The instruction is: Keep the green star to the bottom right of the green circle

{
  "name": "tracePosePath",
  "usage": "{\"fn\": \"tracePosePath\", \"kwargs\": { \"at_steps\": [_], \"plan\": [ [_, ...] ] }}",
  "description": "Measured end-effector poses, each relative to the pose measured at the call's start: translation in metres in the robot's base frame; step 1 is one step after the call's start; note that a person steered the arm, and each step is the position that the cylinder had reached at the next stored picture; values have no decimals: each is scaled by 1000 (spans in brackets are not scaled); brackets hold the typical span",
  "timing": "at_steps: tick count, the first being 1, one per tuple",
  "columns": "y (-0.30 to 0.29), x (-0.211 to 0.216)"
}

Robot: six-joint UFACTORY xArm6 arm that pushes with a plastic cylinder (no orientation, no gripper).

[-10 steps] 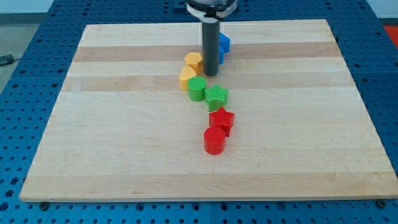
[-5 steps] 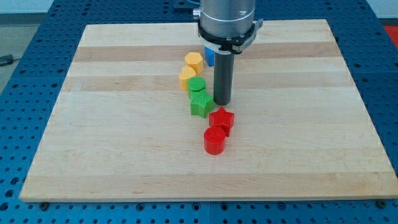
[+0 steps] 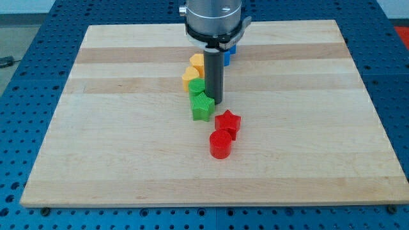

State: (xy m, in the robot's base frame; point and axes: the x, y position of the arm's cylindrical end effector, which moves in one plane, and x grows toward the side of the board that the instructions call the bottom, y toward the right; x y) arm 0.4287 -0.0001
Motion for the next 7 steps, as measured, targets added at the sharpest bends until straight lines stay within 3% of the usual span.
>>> {"fn": "tracePosePath", "kwargs": {
  "at_steps": [4, 7],
  "plan": [
    [-5, 0],
    [101, 18]
  ]
}}
